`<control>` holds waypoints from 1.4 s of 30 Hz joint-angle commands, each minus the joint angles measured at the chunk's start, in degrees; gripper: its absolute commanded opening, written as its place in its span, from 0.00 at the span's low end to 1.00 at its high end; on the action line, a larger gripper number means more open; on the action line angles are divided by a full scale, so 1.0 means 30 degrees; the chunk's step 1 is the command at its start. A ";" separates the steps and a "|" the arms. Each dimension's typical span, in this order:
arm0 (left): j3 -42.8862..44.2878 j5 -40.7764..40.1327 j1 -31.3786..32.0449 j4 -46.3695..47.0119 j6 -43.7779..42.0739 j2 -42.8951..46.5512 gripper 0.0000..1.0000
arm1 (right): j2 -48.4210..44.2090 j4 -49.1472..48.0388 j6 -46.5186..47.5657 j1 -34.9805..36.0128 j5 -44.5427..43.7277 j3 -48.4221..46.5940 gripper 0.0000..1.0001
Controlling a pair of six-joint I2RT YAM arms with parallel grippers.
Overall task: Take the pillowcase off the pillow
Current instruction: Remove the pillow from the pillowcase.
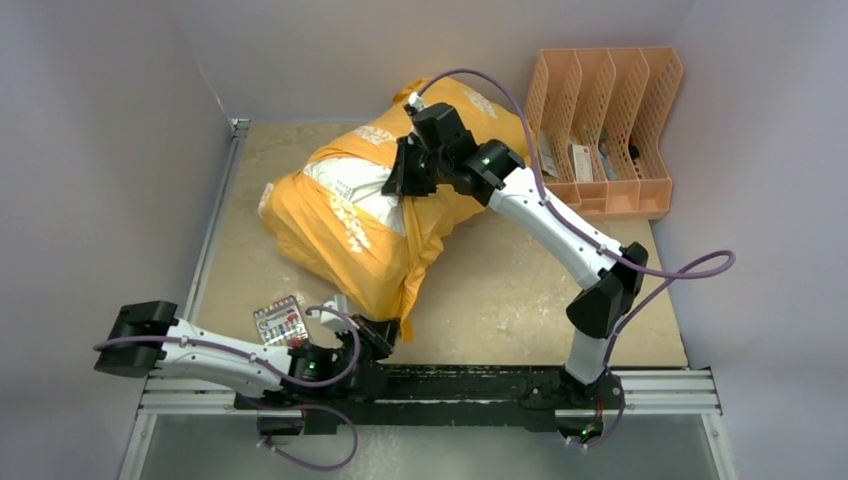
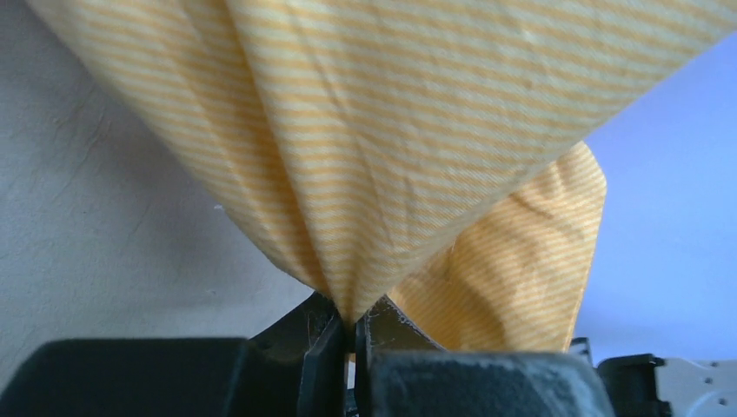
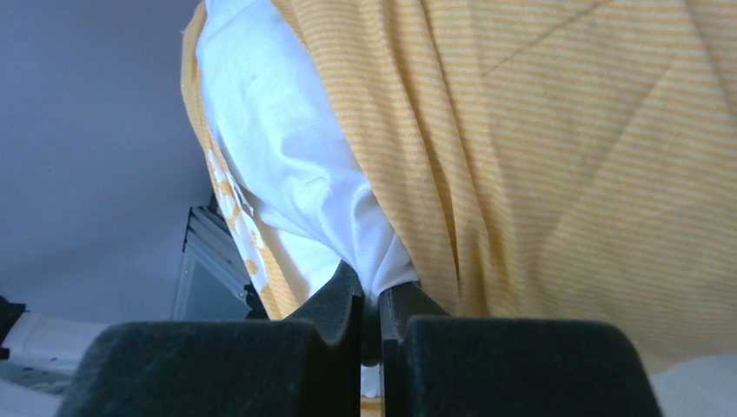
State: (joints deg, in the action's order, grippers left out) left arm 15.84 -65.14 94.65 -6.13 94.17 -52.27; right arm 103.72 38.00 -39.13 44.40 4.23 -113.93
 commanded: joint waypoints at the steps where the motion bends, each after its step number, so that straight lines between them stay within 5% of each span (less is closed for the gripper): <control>1: 0.1446 0.0827 0.0852 -0.5975 0.2702 -0.2095 0.00 | -0.2865 -0.7196 0.1107 -0.1261 -0.4546 0.0724 0.00; 3: 0.2171 0.0812 0.0888 -0.6332 0.1728 -0.1952 0.05 | -0.3376 -0.7625 0.1306 -0.1266 -0.5471 0.2468 0.00; 7: 0.4737 0.0935 0.1094 -0.6670 -0.2075 -0.0722 0.41 | -0.3918 -0.8534 0.0816 -0.1236 -0.4585 0.5937 0.00; 8: 0.5616 0.1235 0.1114 -0.6597 -0.3146 -0.0482 0.60 | -0.3990 -0.8660 0.0658 -0.1247 -0.4462 0.6608 0.00; 9: 0.6238 0.1504 0.1115 -0.6778 -0.3708 -0.0342 0.66 | -0.4051 -0.8800 0.0510 -0.1238 -0.4369 0.7227 0.00; 16: 0.7710 0.1529 0.1116 -0.8376 -0.3522 0.2674 0.76 | -0.4676 -1.0142 -0.0542 -0.1234 -0.2987 0.9773 0.00; 22: 0.9619 -0.2902 0.1072 -1.1109 -0.3414 0.4054 0.80 | -0.5396 -1.0623 -0.1111 -0.0914 -0.2892 1.0759 0.00; 26: 1.2923 -0.2865 0.0110 -1.6871 -0.1115 0.1457 0.83 | -0.5590 -1.0644 -0.1104 -0.0346 -0.3278 1.0996 0.00; 28: 1.3777 -0.1195 -0.1736 -1.7385 -0.2443 0.0289 0.84 | -0.5607 -1.0645 -0.1026 -0.0004 -0.3697 1.1023 0.00; 31: 1.3532 0.3459 -0.5922 -1.4071 -0.7107 -0.0316 0.85 | -0.5599 -1.0581 -0.0980 0.0424 -0.4208 1.1054 0.00; 39: 1.2249 1.0223 -1.2974 -0.9586 -1.1192 -0.2270 0.88 | -0.5887 -1.0293 -0.0786 0.1159 -0.5174 1.0910 0.00; 41: 1.2148 1.1079 -1.3120 -0.9159 -1.1659 -0.2968 0.73 | -0.5892 -1.0453 -0.0729 0.1166 -0.5187 1.0800 0.00; 42: 1.1827 1.1585 -1.3123 -0.8801 -1.1672 -0.3029 0.48 | -0.5856 -1.0467 -0.0721 0.1166 -0.5189 1.0666 0.00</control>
State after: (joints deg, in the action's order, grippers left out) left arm 53.19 -40.47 56.55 -39.22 65.78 -58.70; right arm 89.60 13.45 -42.28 48.88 -4.12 -80.12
